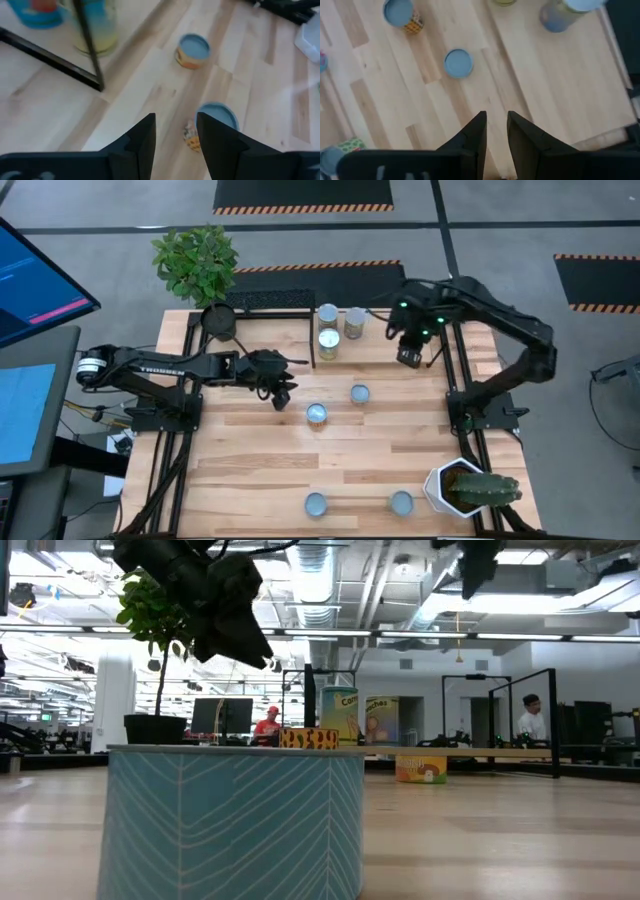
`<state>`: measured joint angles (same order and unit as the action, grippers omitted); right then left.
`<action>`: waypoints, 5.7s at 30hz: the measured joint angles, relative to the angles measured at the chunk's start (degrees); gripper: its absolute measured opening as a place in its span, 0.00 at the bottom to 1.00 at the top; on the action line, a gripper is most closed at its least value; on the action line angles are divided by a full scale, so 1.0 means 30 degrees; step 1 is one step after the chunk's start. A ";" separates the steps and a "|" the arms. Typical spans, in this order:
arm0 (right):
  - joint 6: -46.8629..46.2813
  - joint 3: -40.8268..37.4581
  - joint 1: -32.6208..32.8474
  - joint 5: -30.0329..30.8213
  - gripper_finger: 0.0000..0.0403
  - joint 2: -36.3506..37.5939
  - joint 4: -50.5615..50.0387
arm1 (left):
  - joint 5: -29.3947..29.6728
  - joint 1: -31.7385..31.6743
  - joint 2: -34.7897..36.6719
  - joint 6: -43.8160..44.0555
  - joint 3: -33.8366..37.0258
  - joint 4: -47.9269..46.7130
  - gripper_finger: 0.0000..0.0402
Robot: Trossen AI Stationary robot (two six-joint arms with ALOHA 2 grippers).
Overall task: Pick and place cans onto a shelf
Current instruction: Put the canned beans on the shelf
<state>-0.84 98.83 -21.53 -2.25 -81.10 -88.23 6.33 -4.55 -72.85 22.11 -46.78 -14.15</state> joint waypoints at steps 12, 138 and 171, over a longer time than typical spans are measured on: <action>-0.3306 0.0000 0.1208 0.1983 0.25 0.3187 -0.0604 | -0.0298 0.0947 -0.4694 -0.0715 -0.2998 -0.1732 0.33; -0.3283 -1.5322 0.3804 -0.3874 0.25 -0.0856 1.6454 | 0.0290 0.3204 0.0041 -0.1362 0.1457 -0.4622 0.00; -0.2280 -1.4931 0.4038 -0.2211 0.25 -0.1560 1.6780 | 0.1134 0.3204 0.1052 -0.1274 0.1464 -0.5800 0.00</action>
<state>-7.68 54.03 -9.42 -8.88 -85.78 -37.89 9.74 5.06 -69.69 18.29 -42.39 -31.55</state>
